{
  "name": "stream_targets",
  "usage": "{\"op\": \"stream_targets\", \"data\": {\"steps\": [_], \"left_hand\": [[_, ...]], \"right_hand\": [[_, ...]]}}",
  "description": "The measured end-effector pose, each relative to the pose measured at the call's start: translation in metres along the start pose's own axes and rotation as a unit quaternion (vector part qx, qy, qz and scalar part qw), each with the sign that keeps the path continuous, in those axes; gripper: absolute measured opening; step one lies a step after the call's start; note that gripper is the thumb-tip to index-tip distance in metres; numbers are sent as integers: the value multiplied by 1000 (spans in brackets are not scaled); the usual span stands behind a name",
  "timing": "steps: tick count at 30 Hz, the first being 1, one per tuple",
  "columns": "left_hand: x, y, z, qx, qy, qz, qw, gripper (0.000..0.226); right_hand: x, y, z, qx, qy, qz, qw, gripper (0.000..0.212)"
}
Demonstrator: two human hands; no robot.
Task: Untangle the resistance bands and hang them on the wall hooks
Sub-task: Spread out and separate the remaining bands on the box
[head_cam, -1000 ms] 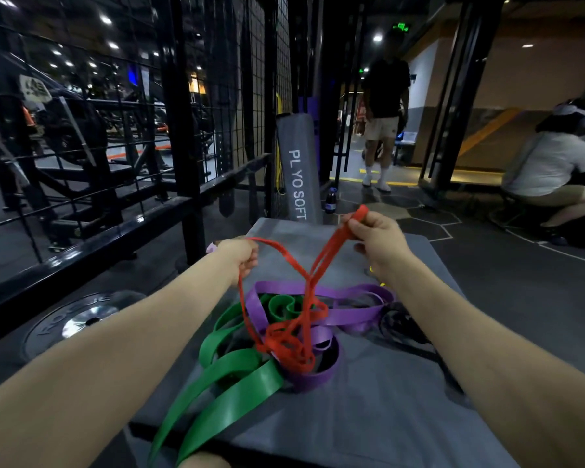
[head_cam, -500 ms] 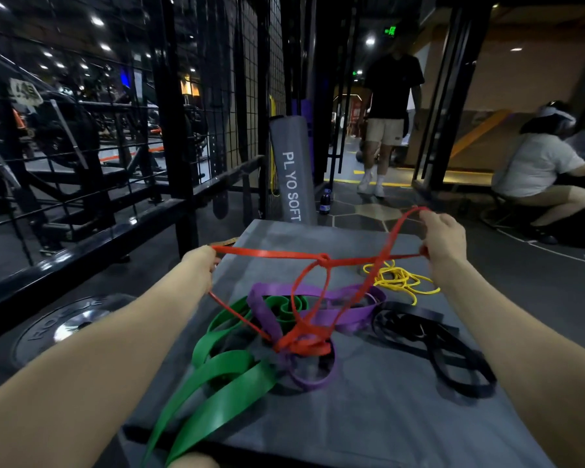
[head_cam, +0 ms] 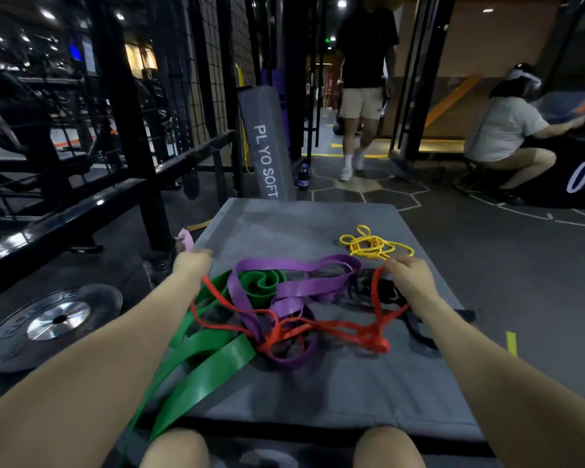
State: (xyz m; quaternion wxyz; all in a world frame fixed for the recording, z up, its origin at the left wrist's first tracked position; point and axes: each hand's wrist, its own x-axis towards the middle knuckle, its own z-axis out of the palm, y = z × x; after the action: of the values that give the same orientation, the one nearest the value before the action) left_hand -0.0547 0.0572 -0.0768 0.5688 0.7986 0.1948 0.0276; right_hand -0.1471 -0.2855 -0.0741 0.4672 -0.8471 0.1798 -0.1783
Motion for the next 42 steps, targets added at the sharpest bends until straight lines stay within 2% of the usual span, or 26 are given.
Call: {"op": "stream_targets", "data": {"steps": [4, 7, 9, 12, 14, 16, 18, 20, 21, 23, 25, 27, 31, 36, 40, 42], "left_hand": [[-27, -2, 15, 158, -30, 101, 982, 25], [-37, -12, 24, 343, -46, 146, 927, 35], [-46, -18, 27, 440, -5, 204, 875, 38], [-57, -34, 29, 492, 71, 292, 817, 49], [-66, -46, 28, 501, 106, 388, 766, 57], [-74, -58, 25, 478, 104, 480, 728, 51], [-87, -69, 23, 496, -3, 477, 726, 59], [-97, -81, 19, 563, -114, 389, 720, 81], [-97, -87, 18, 593, -131, 367, 705, 84], [-96, -96, 17, 622, -103, 377, 678, 76], [-94, -96, 15, 634, -72, 382, 668, 69], [-87, -94, 12, 641, -46, 363, 675, 68], [-72, -97, 3, 645, -7, 321, 694, 53], [-63, -82, 1, 645, -8, 289, 707, 52], [-45, -56, -8, 614, 13, 289, 734, 53], [-35, -43, -11, 609, 24, 301, 734, 49]], "right_hand": [[-11, -1, 21, -86, -72, -38, 993, 24], [-20, 3, 45, -216, -132, -101, 962, 39], [-29, 6, 64, -305, -165, -149, 926, 47], [-42, 9, 92, -359, -210, -183, 891, 48], [-50, 8, 108, -370, -222, -208, 878, 47], [-55, 7, 121, -374, -229, -220, 871, 46], [-58, 6, 132, -382, -240, -233, 861, 46], [-61, 7, 141, -394, -262, -235, 849, 45], [-63, 8, 145, -398, -269, -231, 846, 44], [-66, 11, 151, -408, -269, -231, 842, 44], [-67, 14, 156, -426, -255, -237, 835, 45], [-67, 13, 158, -445, -241, -238, 829, 47], [-65, 11, 161, -470, -215, -241, 821, 29], [-47, -4, 149, -335, -233, -169, 897, 23], [-31, -29, 143, -238, -195, -162, 938, 19], [-24, -45, 140, -186, -167, -171, 953, 21]]}}
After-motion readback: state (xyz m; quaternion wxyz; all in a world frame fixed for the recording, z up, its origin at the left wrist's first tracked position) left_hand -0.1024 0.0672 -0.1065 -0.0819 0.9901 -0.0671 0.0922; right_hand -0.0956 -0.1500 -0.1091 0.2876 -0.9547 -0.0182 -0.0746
